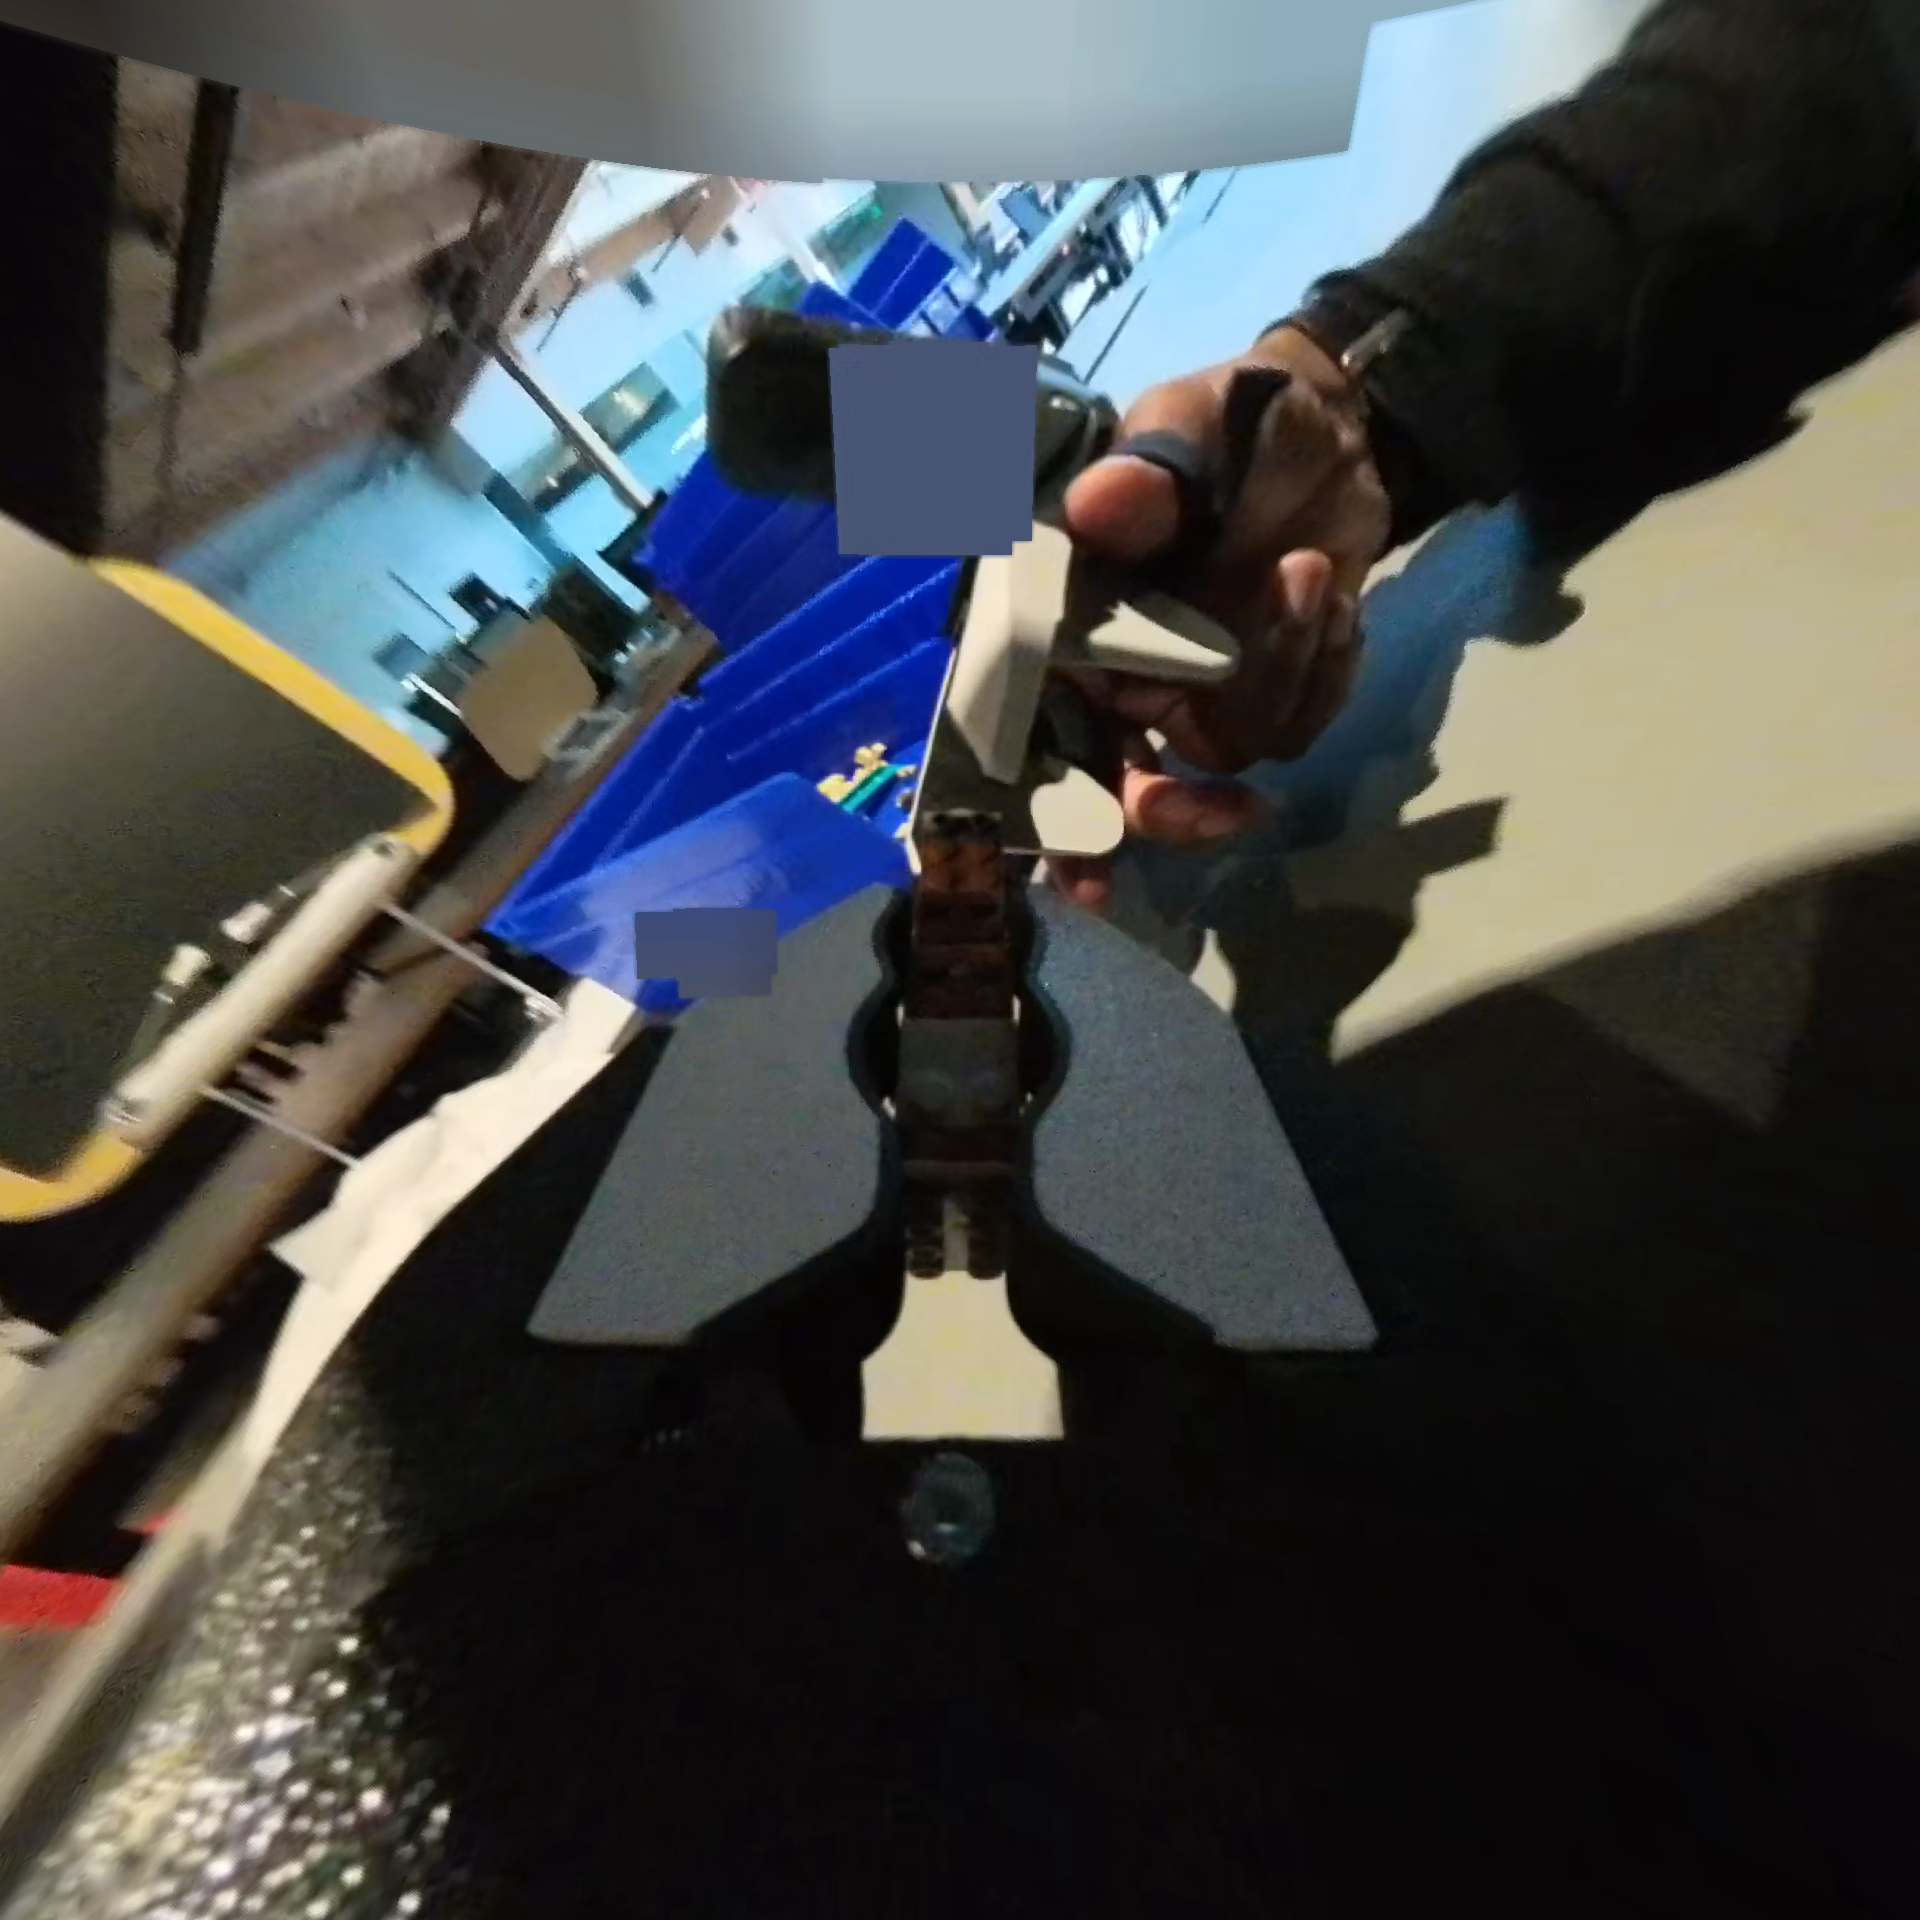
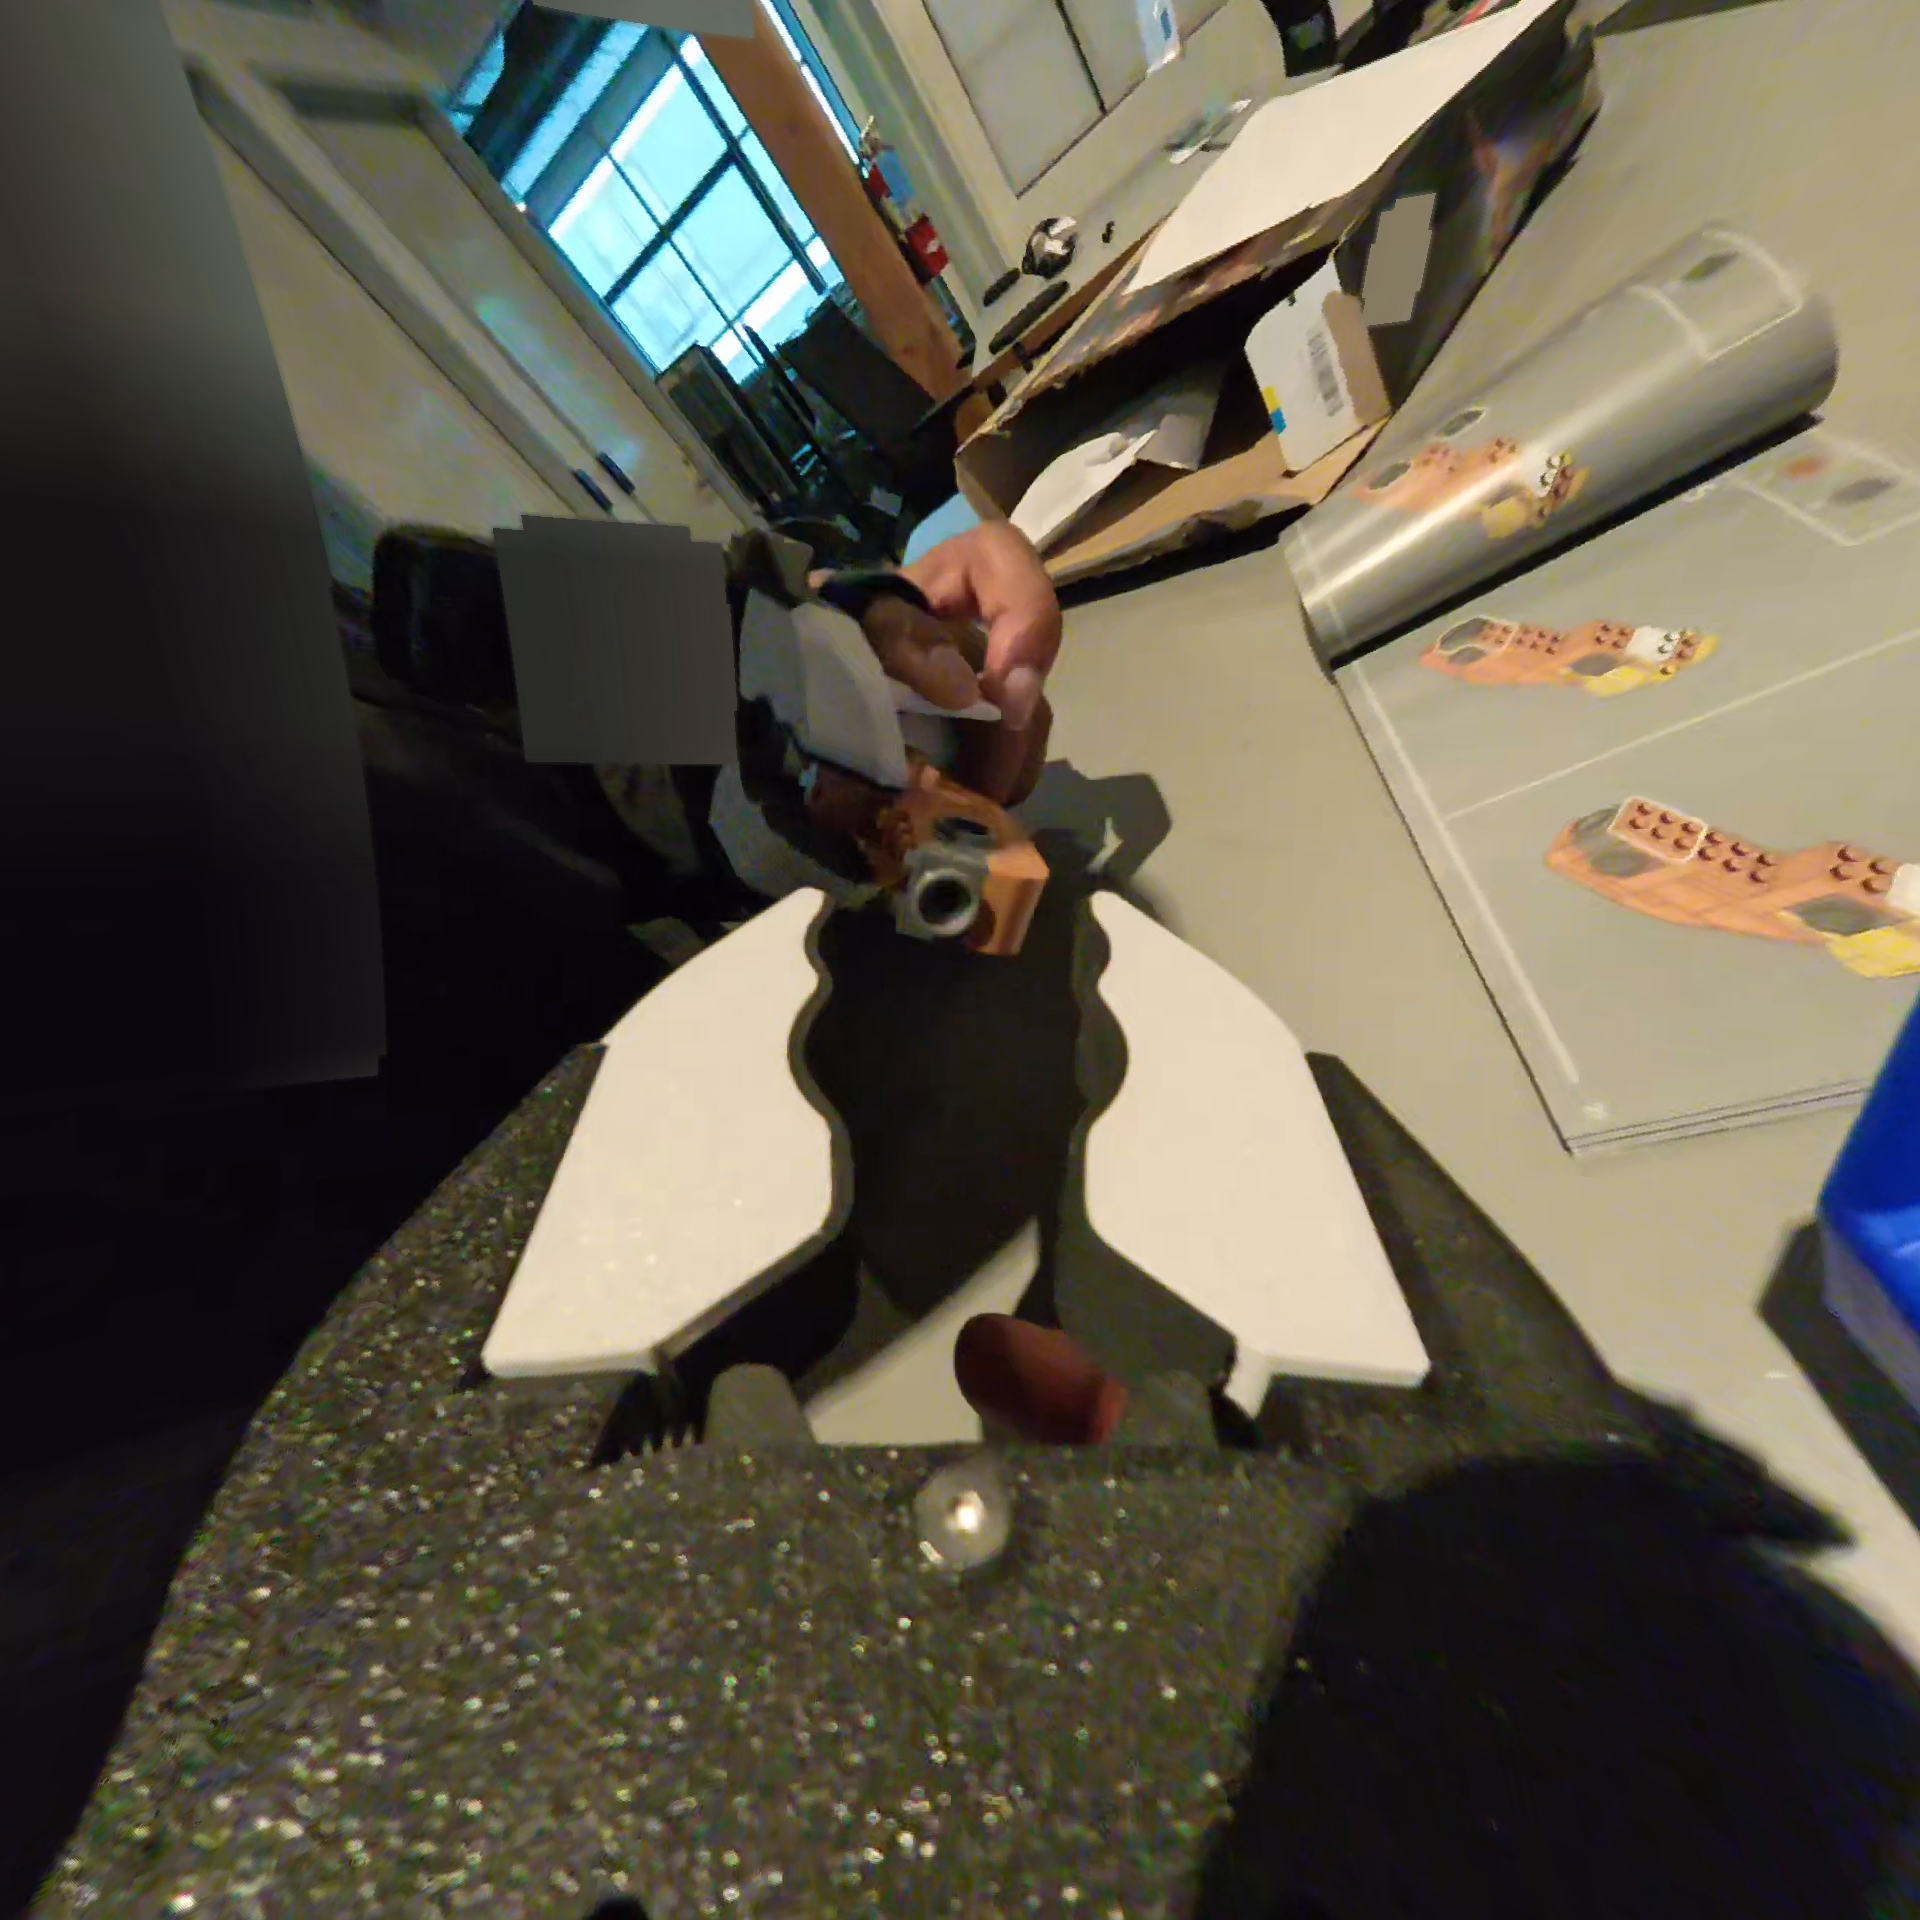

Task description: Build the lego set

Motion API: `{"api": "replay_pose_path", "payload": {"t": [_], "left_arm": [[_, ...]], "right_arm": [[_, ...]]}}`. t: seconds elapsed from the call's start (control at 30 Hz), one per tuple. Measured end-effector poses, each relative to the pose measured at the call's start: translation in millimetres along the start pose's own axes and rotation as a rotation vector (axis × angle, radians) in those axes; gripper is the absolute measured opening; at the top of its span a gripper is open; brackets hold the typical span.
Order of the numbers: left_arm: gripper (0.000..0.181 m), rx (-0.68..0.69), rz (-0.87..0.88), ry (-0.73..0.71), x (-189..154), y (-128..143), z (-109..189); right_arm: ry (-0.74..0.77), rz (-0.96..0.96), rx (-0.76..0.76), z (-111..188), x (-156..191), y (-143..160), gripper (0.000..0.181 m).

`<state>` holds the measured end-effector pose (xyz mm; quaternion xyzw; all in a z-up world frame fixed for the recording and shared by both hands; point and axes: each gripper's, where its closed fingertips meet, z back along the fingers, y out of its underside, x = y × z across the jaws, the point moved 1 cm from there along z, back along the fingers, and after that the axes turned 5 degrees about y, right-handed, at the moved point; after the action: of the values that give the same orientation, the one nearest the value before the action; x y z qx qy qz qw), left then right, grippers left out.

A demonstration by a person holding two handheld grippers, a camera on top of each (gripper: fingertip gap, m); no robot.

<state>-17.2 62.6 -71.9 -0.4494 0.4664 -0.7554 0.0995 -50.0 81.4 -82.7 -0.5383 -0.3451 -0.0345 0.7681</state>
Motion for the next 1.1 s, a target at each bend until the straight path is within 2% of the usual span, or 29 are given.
{"api": "replay_pose_path", "payload": {"t": [0.1,0.33,0.57,1.1], "left_arm": [[0.017,0.001,-0.144,-0.014,-3.5,-4.7,-1.3],[0.017,0.024,-0.323,-0.02,-8.2,-8.6,-4.9],[0.017,0.012,-0.359,-0.003,-9.6,-10.4,-6.7],[0.016,-0.031,-0.413,0.027,-13.3,-14.3,-7.6]], "right_arm": [[-0.007,0.0,-0.006,0.3,-0.1,-0.1,0.041],[-0.028,0.026,-0.027,0.3,4.2,-1.6,0.034],[0.01,0.147,-0.033,-1.4,7.0,0.3,0.028],[0.006,0.203,-0.043,0.2,8.8,0.8,0.029]]}}
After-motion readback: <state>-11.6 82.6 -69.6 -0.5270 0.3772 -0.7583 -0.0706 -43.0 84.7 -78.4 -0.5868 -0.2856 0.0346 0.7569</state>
